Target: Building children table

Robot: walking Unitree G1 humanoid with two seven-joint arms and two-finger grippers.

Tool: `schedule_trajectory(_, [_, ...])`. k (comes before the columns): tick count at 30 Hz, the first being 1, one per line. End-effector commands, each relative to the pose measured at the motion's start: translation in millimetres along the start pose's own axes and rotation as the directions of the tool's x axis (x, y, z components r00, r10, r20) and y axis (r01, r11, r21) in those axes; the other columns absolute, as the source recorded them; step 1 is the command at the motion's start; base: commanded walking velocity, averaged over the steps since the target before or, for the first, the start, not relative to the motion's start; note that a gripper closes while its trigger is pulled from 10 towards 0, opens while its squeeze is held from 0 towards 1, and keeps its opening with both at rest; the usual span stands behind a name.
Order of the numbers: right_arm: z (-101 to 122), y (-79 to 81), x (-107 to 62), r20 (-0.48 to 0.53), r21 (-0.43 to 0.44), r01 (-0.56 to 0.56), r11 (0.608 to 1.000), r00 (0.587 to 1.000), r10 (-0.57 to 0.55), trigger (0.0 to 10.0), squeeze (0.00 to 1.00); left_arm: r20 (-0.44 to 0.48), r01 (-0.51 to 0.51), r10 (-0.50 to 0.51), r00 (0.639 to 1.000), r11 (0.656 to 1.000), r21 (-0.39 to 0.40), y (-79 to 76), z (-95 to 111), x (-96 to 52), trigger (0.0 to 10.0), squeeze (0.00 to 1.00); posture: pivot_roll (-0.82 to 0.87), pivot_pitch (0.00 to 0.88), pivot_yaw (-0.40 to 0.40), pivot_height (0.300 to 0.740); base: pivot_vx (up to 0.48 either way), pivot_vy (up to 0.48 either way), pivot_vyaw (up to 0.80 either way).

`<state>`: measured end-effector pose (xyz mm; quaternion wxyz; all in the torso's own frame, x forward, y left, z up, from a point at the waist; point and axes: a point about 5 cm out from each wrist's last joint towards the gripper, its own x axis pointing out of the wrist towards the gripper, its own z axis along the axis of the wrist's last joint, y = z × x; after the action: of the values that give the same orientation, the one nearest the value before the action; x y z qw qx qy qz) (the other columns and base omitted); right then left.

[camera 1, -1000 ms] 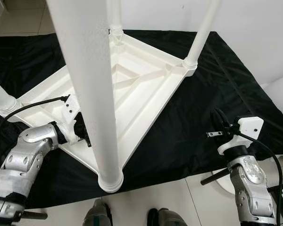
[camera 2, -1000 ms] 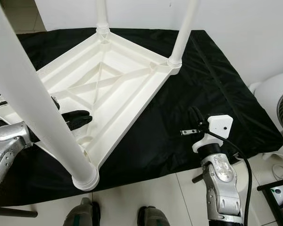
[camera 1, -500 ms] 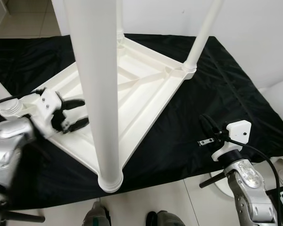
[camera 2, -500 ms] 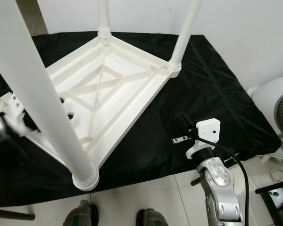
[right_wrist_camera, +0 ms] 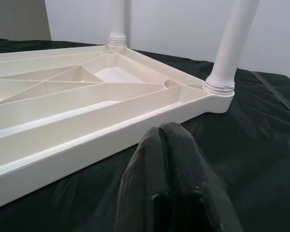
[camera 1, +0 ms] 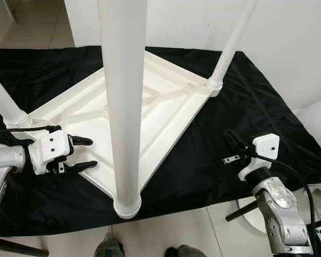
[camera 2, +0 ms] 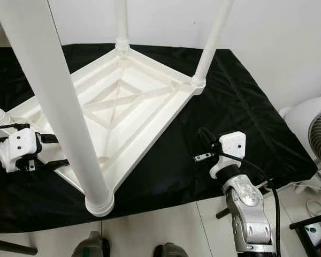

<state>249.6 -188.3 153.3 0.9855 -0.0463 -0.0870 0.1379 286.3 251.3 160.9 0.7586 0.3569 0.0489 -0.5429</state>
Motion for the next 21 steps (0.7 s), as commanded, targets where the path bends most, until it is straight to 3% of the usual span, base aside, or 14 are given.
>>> schedule_trajectory(1, [-1,-1.4,0.8,-0.008,-0.015,-0.006,1.0,1.0,0.006,10.0,0.0,-0.019,0.046,-0.045,0.999,0.999,0.016,-2.9,-2,4.3,10.0,0.0,0.13,0.036,-0.06,0.74,0.0,0.0,0.0])
schedule_trajectory(7, [3,7.4,0.7,0.015,0.006,-0.032,0.999,0.999,0.032,10.0,0.0,-0.014,0.069,-0.068,0.998,0.996,0.052,5.3,0,24.8,10.0,0.0,0.1,0.043,-0.032,0.74,0.0,0.0,0.0])
schedule_trajectory(10, [4,8.8,0.8,0.018,0.008,-0.036,0.999,0.999,0.035,10.0,0.0,-0.015,0.068,-0.067,0.998,0.996,0.051,6.1,-1,25.9,10.0,0.0,0.1,0.043,-0.032,0.74,0.0,0.0,0.0])
schedule_trajectory(15, [4,24.9,-4.5,0.022,0.048,-0.061,0.997,0.998,0.06,10.0,0.0,-0.051,0.134,-0.131,0.99,0.989,0.059,5.4,-4,33.8,10.0,0.0,0.08,0.06,-0.01,0.74,0.0,0.0,0.0])
schedule_trajectory(21, [2,23.4,-11.1,0.008,0.056,-0.024,0.998,1.0,0.023,10.0,0.0,-0.112,0.235,-0.225,0.968,0.969,0.078,2.5,-10,35.8,10.0,0.0,0.07,0.072,0.003,0.74,0.0,0.0,0.0])
